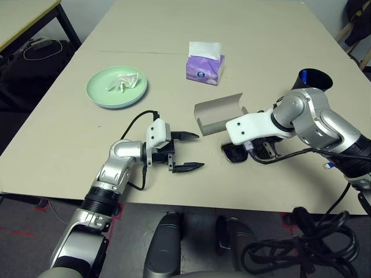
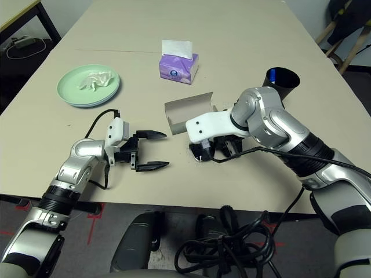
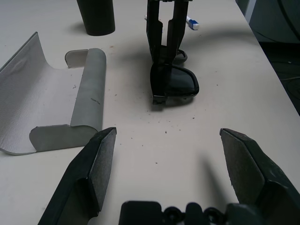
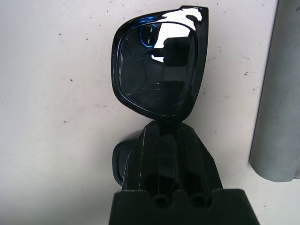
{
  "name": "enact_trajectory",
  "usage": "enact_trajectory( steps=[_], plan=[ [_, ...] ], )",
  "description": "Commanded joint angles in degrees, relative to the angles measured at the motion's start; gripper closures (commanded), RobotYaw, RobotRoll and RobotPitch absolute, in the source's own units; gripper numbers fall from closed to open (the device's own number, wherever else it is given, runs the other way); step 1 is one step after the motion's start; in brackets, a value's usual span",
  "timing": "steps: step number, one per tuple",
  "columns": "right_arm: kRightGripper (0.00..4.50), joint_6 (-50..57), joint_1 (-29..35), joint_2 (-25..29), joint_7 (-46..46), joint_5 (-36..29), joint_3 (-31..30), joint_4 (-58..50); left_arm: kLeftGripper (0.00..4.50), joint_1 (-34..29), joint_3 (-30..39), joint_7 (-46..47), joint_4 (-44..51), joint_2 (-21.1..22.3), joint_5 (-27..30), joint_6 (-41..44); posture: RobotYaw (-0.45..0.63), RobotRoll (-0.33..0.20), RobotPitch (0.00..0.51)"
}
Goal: Organize and tidy the items on the table.
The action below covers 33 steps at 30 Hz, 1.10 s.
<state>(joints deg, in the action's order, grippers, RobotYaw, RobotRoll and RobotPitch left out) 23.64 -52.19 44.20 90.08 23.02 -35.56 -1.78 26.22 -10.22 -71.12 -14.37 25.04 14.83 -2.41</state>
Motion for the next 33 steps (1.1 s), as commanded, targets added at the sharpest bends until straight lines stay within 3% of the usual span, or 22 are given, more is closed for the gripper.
enact_trajectory(
  steps=[1,13,21,33],
  plan=[
    [4.16,0.1,-0.8,0.1,0.7,-0.4,1.0,-0.7,0.0,0.1,-1.0,-0.3,0.2,0.1,-0.7,-0.2,0.21,0.0,0.165],
    [4.16,-2.1,-7.8,-0.7,0.0,-2.5,4.8,1.7,0.0,1.9,1.6,4.7,1.2,-0.1,-0.1,1.7,0.21,0.0,0.146],
    [4.16,-9.0,-14.2,-7.3,-7.9,0.2,4.1,12.5,0.0,2.6,1.8,5.7,2.3,1.5,-0.6,2.4,0.23,0.0,0.13],
    [4.16,-17.3,-18.1,-15.2,-14.9,4.9,2.0,31.1,0.0,0.5,2.3,7.0,7.1,3.1,0.0,4.6,0.27,0.0,0.143]
  ],
)
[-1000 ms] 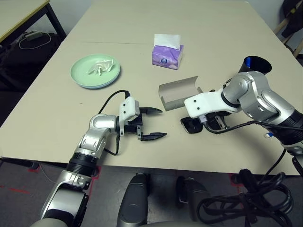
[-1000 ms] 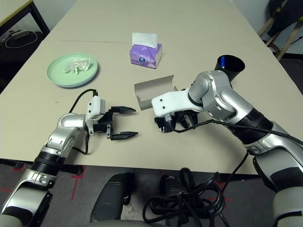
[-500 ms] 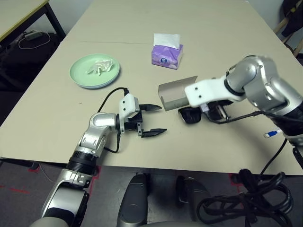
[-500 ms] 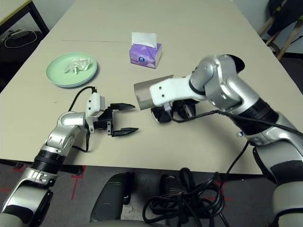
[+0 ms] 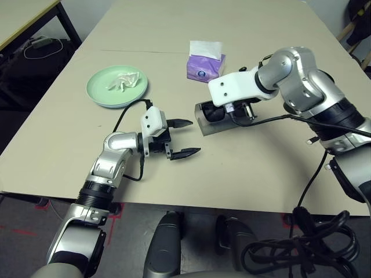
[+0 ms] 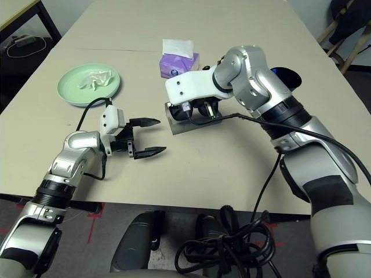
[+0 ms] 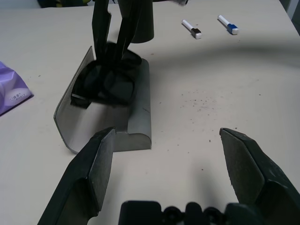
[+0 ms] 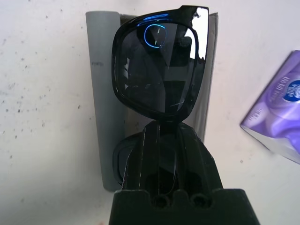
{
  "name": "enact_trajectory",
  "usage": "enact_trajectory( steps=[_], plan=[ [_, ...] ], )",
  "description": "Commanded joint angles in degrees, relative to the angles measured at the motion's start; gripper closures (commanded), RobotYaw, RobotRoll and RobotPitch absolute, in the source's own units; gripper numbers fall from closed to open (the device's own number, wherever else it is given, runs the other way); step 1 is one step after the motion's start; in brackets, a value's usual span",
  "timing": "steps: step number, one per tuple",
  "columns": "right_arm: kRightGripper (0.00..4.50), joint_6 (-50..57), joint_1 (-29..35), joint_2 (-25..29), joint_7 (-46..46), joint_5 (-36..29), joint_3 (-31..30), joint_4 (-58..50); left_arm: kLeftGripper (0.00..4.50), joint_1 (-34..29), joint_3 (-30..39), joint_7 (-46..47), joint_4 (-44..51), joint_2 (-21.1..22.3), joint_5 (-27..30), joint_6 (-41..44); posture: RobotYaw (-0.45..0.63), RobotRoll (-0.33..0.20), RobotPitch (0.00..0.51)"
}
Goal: Organize and tidy the items on the table.
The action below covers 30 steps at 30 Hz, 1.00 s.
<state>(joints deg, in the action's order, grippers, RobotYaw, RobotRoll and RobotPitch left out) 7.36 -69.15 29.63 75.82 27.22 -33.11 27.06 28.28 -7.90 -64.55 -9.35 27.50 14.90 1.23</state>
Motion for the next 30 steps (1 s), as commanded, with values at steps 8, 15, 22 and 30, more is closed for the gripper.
enact_trajectory(
  steps=[8,15,22,30],
  plan=[
    [4.16,-3.2,-1.4,-2.0,-1.8,2.3,-0.4,6.7,0.0,-2.2,0.0,1.3,3.2,0.7,0.1,1.9,0.28,0.0,0.147],
    [4.16,-4.9,-1.8,-2.1,-2.6,3.1,-0.3,8.6,0.0,-2.6,-0.2,1.6,3.4,0.6,0.0,1.7,0.28,0.0,0.147],
    [4.16,-7.3,-3.1,-2.9,-3.9,4.2,-0.3,11.5,0.0,-2.8,-0.5,2.1,3.8,0.2,0.0,1.8,0.29,0.0,0.145],
    [4.16,-10.4,-4.9,-4.2,-5.6,5.4,-0.5,15.6,0.0,-3.4,-0.6,2.6,4.4,0.0,0.0,1.9,0.3,0.0,0.145]
  ],
)
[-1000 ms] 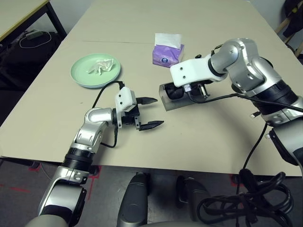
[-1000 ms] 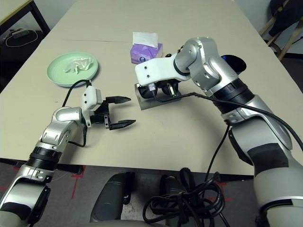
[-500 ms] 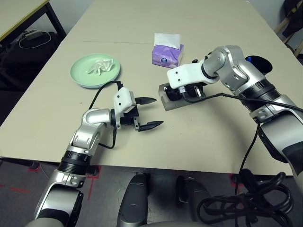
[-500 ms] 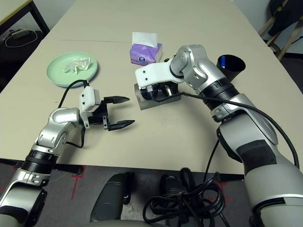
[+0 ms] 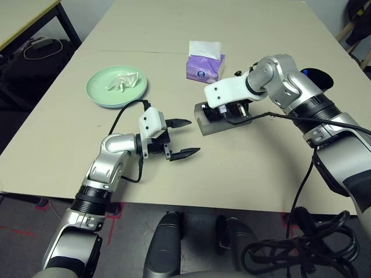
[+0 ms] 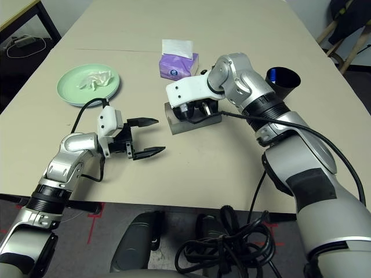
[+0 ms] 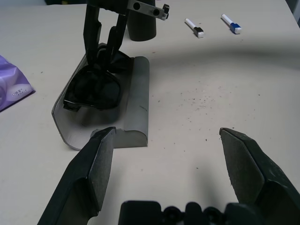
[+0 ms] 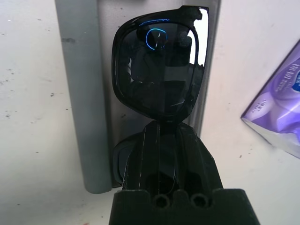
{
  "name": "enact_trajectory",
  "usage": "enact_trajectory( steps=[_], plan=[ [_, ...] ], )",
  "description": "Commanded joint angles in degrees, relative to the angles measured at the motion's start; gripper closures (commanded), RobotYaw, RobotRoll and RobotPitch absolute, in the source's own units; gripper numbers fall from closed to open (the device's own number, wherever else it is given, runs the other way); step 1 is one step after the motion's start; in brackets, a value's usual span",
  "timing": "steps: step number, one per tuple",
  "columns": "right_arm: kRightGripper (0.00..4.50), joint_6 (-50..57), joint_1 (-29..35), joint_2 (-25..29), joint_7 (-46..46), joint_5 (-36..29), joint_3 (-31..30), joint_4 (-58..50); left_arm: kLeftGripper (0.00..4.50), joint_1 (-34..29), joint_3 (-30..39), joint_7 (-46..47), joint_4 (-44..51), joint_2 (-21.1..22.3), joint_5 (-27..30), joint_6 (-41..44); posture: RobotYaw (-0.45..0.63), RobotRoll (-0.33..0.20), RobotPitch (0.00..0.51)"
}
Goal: Organize and tidy the items on the table.
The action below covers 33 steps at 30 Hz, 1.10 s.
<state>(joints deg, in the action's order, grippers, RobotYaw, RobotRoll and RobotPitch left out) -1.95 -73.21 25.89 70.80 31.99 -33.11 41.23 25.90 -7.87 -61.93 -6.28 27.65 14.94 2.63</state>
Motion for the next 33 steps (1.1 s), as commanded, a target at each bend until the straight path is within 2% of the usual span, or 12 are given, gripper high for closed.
enact_trajectory(
  steps=[1,17,33],
  plan=[
    [4.16,-1.4,-0.7,-0.6,-0.7,0.8,-0.6,1.7,0.0,-1.1,-0.6,0.1,1.4,-0.1,-0.1,0.5,0.3,0.0,0.145],
    [4.16,-1.5,3.9,-1.0,0.5,1.8,-0.7,-0.6,0.0,-0.9,-0.8,0.4,1.3,-0.6,-0.2,0.4,0.29,0.0,0.146],
    [4.16,0.9,4.9,-0.2,2.1,1.4,-0.1,-4.0,0.0,0.1,-1.2,0.1,-0.1,-1.1,-0.6,-0.2,0.27,0.0,0.137]
  ],
)
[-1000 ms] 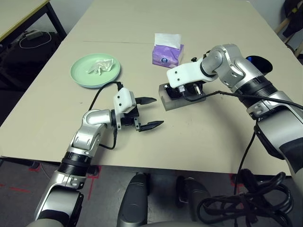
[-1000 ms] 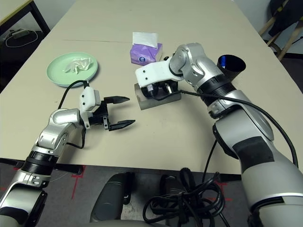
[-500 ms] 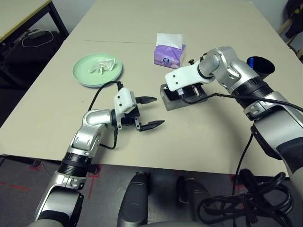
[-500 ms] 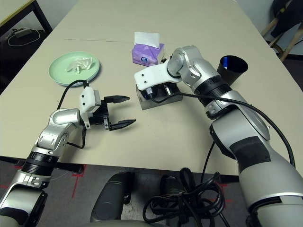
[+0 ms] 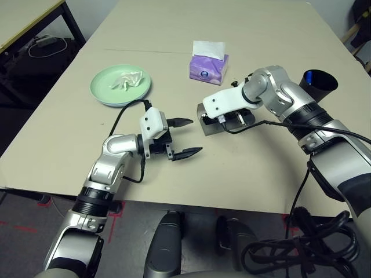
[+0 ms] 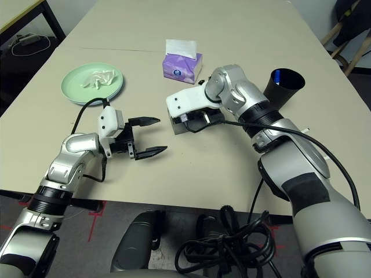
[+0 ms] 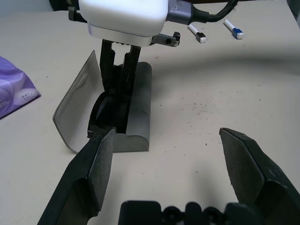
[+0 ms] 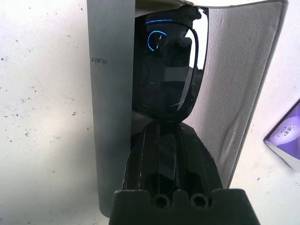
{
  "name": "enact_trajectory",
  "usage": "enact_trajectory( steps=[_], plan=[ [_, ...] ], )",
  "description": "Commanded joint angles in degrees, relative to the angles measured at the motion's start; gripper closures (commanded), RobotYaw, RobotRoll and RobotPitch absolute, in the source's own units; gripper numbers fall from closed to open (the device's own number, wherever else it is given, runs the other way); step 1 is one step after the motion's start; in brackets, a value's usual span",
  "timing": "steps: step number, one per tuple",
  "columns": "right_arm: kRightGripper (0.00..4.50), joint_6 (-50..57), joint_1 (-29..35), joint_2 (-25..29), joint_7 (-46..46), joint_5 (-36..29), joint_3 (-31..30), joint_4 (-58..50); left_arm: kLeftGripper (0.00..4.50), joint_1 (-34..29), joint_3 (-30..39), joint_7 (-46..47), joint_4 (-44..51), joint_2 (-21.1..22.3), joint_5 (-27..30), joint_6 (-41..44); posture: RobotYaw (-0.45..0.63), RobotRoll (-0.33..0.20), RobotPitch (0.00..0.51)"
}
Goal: Organize and tidy the items on the table.
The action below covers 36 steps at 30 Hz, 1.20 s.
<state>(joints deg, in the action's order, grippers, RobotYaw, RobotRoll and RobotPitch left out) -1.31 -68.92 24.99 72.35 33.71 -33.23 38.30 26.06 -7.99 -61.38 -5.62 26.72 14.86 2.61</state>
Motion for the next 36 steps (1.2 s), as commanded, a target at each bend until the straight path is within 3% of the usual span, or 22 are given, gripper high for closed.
enact_trajectory(
  steps=[1,11,17,24,30,36],
  plan=[
    [3.81,0.4,0.6,0.8,0.5,-0.1,0.0,-1.2,0.0,0.0,-1.1,-0.5,-0.7,-0.2,-0.5,-0.1,0.26,0.0,0.135],
    [0.08,2.7,0.5,1.3,0.5,-0.4,0.6,-3.1,0.0,0.8,-0.9,-1.1,-1.9,-0.2,-0.6,-0.2,0.24,0.0,0.125],
    [0.01,7.9,0.9,3.1,1.5,-2.4,3.3,-8.5,0.0,2.1,-0.9,-2.1,-4.0,-0.1,-0.7,-0.9,0.2,0.0,0.116],
    [0.01,22.1,6.5,6.8,4.9,-6.8,9.2,-22.3,0.0,4.7,-0.4,-2.9,-8.7,-0.6,-0.6,-1.6,0.15,0.0,0.114],
    [0.01,31.7,19.4,7.3,1.3,-17.7,19.9,-34.7,0.0,7.2,0.6,-1.9,-14.0,-1.1,-1.6,-4.4,0.11,0.0,0.112],
    [0.01,32.3,32.1,5.1,-6.9,-27.7,29.6,-38.8,0.0,8.7,1.0,-2.3,-17.9,-0.9,-2.0,-7.5,0.1,0.0,0.116]
  ],
)
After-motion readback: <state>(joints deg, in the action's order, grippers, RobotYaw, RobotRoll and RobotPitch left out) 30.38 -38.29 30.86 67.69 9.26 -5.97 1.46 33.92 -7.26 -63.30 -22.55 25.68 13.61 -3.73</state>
